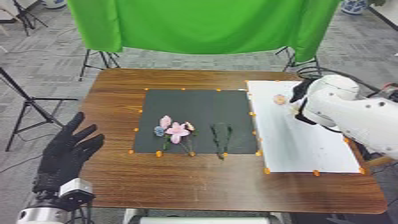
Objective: Arrange flowers
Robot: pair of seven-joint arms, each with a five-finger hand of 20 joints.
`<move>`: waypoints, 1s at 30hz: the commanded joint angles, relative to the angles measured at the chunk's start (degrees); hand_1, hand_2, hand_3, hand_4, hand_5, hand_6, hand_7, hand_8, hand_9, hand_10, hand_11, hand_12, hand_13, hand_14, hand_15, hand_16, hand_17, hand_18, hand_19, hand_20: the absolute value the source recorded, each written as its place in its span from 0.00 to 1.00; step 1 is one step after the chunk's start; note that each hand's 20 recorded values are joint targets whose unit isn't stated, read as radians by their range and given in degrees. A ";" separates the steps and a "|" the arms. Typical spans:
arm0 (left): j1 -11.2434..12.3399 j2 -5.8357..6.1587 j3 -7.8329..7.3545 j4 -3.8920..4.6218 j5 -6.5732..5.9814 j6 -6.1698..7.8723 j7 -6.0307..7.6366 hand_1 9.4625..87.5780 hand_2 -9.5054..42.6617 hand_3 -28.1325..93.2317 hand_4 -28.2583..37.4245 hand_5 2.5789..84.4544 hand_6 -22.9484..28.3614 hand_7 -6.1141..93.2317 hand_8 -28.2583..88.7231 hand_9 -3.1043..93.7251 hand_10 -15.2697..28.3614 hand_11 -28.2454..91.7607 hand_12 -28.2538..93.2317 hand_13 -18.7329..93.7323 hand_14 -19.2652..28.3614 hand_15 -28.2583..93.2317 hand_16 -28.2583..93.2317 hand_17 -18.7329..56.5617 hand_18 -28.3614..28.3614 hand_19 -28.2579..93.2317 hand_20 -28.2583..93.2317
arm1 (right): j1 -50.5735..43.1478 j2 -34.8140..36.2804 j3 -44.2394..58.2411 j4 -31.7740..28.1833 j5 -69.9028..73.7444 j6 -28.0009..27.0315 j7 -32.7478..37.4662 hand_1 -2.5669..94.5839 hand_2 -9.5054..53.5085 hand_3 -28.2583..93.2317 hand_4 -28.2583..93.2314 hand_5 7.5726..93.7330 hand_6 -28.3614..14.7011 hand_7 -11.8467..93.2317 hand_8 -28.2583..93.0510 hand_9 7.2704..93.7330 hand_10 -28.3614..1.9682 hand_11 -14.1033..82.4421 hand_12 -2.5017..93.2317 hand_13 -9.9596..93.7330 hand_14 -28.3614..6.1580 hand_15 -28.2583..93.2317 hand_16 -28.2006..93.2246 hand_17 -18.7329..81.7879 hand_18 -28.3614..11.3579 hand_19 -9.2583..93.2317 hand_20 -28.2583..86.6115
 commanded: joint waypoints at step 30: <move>1.35 -1.58 -1.21 -0.21 0.44 -0.73 -1.18 0.25 0.31 0.74 0.11 0.34 0.58 0.13 0.18 0.31 0.77 0.44 0.33 0.35 0.99 0.70 0.13 0.16 1.00 0.69 0.22 | 2.20 0.28 -9.79 -4.69 -11.87 16.34 -3.03 0.61 0.03 0.81 0.00 0.83 0.73 0.32 0.24 0.95 0.71 0.25 0.30 0.91 0.73 0.70 0.36 0.74 0.40 1.00 0.42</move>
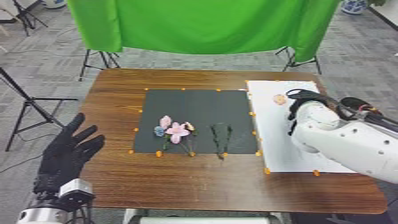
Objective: Arrange flowers
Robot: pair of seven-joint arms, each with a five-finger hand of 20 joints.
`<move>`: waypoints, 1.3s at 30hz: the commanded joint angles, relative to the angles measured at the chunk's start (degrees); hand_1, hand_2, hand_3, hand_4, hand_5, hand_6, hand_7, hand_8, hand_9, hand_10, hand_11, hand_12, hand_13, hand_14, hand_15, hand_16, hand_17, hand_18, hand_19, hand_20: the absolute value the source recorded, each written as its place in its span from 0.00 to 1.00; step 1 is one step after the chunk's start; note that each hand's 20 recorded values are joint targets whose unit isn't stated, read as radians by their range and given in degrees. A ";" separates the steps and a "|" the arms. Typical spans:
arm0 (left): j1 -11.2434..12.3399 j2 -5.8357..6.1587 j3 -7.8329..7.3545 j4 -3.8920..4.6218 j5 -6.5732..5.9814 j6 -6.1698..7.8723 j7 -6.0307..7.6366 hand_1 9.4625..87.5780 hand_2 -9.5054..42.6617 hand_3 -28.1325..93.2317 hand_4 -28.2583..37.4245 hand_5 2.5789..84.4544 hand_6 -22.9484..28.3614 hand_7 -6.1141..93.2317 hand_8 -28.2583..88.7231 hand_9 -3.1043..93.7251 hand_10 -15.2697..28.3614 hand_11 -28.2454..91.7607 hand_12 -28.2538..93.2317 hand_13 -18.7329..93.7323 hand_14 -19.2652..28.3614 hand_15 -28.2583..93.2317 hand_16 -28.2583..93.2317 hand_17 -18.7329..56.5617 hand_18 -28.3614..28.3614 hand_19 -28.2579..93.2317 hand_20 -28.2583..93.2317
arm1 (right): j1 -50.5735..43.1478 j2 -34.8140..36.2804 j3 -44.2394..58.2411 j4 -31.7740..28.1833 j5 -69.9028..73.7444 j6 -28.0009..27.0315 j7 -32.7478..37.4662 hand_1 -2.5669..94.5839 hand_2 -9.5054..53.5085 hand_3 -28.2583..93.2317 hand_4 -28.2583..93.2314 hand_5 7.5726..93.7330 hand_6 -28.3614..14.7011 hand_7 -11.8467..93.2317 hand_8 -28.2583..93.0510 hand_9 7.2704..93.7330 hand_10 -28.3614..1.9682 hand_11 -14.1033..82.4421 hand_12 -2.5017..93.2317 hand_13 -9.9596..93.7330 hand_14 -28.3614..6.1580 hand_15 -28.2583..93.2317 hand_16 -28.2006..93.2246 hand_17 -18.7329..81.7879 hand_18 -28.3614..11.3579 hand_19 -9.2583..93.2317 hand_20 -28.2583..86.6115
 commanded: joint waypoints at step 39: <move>1.03 -3.67 -3.19 -0.50 3.17 -1.29 -3.66 0.25 0.31 0.74 0.11 0.35 0.58 0.13 0.18 0.31 0.78 0.44 0.33 0.35 0.99 0.70 0.13 0.17 1.00 0.69 0.22 | 1.87 -14.15 -1.17 -9.02 -3.65 -9.78 -7.66 0.60 0.02 0.83 0.00 0.83 0.69 0.29 0.26 0.96 0.65 0.28 0.31 0.90 0.69 0.70 0.37 0.73 0.37 1.00 0.46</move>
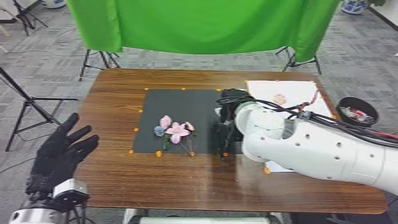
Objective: Arrange flowers
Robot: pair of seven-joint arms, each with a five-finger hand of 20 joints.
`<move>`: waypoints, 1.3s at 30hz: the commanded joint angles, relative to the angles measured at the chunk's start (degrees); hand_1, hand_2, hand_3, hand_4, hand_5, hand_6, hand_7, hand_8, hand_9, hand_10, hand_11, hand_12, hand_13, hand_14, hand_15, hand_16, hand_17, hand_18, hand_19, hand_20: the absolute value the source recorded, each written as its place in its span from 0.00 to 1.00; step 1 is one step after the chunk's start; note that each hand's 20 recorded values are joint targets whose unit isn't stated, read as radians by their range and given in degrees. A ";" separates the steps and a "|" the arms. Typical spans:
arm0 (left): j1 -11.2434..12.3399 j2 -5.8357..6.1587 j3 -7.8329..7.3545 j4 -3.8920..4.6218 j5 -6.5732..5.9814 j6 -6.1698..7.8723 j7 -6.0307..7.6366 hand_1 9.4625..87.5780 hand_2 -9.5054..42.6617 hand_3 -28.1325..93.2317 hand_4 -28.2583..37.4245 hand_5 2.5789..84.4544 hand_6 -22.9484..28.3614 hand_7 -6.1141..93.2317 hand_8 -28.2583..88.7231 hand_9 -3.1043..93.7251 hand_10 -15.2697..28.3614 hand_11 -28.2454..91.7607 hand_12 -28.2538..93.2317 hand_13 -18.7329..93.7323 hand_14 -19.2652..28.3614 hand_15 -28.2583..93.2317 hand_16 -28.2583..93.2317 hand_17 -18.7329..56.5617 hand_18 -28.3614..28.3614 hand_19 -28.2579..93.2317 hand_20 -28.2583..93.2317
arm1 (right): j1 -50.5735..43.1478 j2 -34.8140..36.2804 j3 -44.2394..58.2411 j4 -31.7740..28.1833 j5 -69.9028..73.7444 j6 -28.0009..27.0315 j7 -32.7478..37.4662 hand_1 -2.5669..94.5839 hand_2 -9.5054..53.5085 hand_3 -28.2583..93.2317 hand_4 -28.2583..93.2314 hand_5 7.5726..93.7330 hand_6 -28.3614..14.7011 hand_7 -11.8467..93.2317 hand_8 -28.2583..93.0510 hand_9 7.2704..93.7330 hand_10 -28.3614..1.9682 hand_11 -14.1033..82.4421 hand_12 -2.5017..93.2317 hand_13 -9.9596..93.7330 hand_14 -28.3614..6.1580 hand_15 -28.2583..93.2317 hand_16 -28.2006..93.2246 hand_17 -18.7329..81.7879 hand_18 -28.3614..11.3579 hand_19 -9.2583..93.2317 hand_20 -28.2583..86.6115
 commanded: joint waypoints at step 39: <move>0.27 -1.38 -0.05 -0.61 0.62 -0.28 -2.30 0.25 0.31 0.74 0.11 0.34 0.58 0.13 0.18 0.31 0.78 0.44 0.33 0.35 0.99 0.70 0.13 0.17 1.00 0.69 0.21 | -5.09 1.33 13.30 -5.21 5.33 -16.91 1.67 0.34 0.00 0.86 0.04 0.52 0.45 0.21 0.16 0.64 0.31 0.39 0.20 0.75 0.45 0.79 0.35 0.67 0.29 1.00 0.41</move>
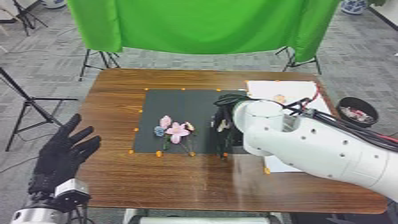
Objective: Arrange flowers
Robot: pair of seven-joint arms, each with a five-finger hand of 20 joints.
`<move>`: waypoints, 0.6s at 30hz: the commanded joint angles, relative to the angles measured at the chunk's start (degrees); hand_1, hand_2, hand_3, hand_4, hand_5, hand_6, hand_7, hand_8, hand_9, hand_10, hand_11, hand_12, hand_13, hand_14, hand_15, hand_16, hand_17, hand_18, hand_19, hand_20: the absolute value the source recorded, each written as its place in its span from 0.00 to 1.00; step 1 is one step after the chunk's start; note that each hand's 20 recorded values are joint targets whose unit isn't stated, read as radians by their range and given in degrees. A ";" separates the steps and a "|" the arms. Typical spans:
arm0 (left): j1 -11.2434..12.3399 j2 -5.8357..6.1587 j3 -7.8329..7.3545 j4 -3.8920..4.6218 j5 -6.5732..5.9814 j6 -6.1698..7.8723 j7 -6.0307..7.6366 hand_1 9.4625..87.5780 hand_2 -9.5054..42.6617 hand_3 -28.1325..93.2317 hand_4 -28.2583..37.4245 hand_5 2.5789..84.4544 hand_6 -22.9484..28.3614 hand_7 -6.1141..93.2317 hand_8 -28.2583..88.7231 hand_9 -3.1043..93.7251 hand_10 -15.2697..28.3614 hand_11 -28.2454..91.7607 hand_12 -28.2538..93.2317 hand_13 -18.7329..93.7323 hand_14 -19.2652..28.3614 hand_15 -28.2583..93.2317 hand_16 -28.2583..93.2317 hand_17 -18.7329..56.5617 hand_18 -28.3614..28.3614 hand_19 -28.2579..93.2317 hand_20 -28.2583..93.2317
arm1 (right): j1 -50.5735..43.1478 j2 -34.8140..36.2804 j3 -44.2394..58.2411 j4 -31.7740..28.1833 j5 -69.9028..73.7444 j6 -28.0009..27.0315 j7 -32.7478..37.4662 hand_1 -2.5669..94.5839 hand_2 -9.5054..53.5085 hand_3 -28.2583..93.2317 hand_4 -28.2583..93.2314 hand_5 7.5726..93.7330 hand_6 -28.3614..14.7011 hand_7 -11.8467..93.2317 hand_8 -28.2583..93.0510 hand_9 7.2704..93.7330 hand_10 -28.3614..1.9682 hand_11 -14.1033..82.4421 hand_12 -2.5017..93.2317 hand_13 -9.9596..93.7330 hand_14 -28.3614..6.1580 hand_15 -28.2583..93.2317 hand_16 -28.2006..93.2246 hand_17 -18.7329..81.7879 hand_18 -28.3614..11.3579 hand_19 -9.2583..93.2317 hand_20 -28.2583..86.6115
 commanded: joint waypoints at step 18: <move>0.83 2.00 0.92 -0.36 -1.49 1.20 2.13 0.25 0.32 0.74 0.11 0.34 0.58 0.13 0.18 0.31 0.78 0.44 0.33 0.35 0.99 0.70 0.13 0.17 1.00 0.70 0.21 | 3.74 1.42 -3.91 -1.77 0.66 7.46 -0.36 0.54 0.26 0.82 0.00 0.74 0.62 0.24 0.23 0.82 0.56 0.34 0.19 0.85 0.58 0.73 0.35 0.72 0.38 1.00 0.37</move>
